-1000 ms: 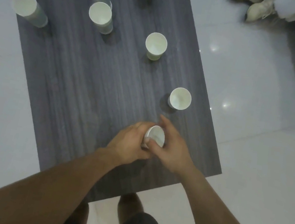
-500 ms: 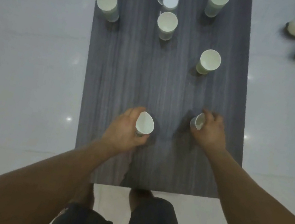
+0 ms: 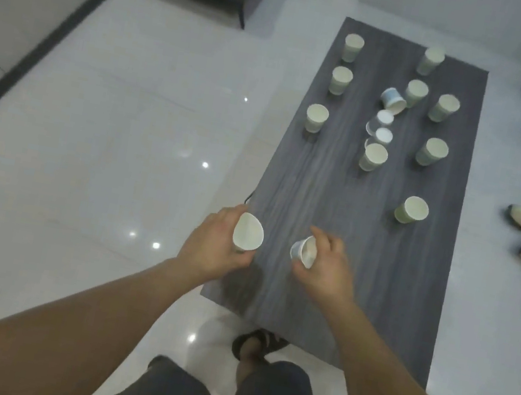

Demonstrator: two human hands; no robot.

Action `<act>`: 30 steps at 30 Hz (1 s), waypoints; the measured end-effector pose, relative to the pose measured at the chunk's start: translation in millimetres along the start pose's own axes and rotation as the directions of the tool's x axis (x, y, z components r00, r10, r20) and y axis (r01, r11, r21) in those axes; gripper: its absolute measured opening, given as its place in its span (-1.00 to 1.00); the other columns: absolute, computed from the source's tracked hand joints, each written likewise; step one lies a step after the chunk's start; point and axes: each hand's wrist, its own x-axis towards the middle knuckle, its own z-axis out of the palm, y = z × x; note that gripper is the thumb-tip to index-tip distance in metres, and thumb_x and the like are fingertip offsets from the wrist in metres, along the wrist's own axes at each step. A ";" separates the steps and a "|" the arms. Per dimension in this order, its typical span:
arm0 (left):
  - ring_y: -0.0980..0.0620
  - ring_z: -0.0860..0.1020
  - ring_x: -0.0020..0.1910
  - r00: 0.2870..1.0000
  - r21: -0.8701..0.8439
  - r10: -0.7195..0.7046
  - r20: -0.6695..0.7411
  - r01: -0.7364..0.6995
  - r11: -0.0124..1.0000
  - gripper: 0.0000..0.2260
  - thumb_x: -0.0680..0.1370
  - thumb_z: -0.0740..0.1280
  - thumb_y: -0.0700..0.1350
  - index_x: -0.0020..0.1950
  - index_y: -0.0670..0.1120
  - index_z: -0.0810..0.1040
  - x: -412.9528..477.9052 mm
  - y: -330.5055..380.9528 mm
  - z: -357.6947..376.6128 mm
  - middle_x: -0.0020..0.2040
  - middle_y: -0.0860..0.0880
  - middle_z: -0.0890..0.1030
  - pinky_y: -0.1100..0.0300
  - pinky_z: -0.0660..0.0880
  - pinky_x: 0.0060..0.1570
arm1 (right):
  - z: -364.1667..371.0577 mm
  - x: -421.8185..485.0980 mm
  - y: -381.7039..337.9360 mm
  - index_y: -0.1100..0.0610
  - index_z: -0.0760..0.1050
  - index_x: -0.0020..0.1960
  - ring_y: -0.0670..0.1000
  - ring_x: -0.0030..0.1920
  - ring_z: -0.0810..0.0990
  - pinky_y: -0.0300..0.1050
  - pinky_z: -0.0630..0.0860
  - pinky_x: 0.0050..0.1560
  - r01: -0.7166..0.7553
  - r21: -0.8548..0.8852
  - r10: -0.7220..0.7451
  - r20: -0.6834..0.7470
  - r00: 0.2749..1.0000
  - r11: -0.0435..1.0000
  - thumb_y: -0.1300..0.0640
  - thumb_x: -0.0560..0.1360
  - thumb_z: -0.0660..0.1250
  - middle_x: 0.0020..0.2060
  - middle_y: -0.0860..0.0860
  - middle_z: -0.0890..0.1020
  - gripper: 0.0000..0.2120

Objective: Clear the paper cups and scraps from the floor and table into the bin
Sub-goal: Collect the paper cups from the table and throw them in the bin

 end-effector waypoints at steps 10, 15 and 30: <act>-0.06 0.41 0.25 0.908 -0.147 -0.300 -0.293 0.267 0.952 -0.25 0.35 0.43 0.04 0.47 0.06 0.16 -173.1 -127.5 -152.4 0.36 -0.01 0.31 0.09 0.42 0.12 | 66.8 -103.8 -208.6 -0.08 0.22 0.49 0.14 0.29 0.42 0.01 0.44 0.20 0.416 -0.138 -0.395 0.154 0.905 0.899 -0.10 0.48 0.35 0.37 0.03 0.31 -0.37; -0.08 0.42 0.21 0.814 -0.226 -0.405 -0.417 0.339 0.913 -0.22 0.38 0.43 0.01 0.50 0.06 0.10 -221.1 -171.0 -205.6 0.36 -0.02 0.26 0.07 0.46 0.10 | 95.4 -131.9 -298.3 -0.09 0.18 0.51 0.11 0.28 0.40 0.01 0.44 0.20 0.603 -0.158 -0.560 0.247 0.791 0.782 -0.08 0.48 0.33 0.38 0.01 0.29 -0.35; -0.03 0.39 0.26 0.392 -0.429 -0.702 -0.594 0.584 0.689 -0.27 0.39 0.43 0.06 0.48 0.06 0.17 -257.8 -295.7 -319.2 0.37 0.01 0.28 0.08 0.45 0.16 | 201.8 -93.5 -525.6 -0.10 0.14 0.52 0.06 0.30 0.37 -0.02 0.46 0.19 0.903 -0.051 -0.767 0.507 0.392 0.427 -0.07 0.48 0.32 0.40 -0.03 0.27 -0.33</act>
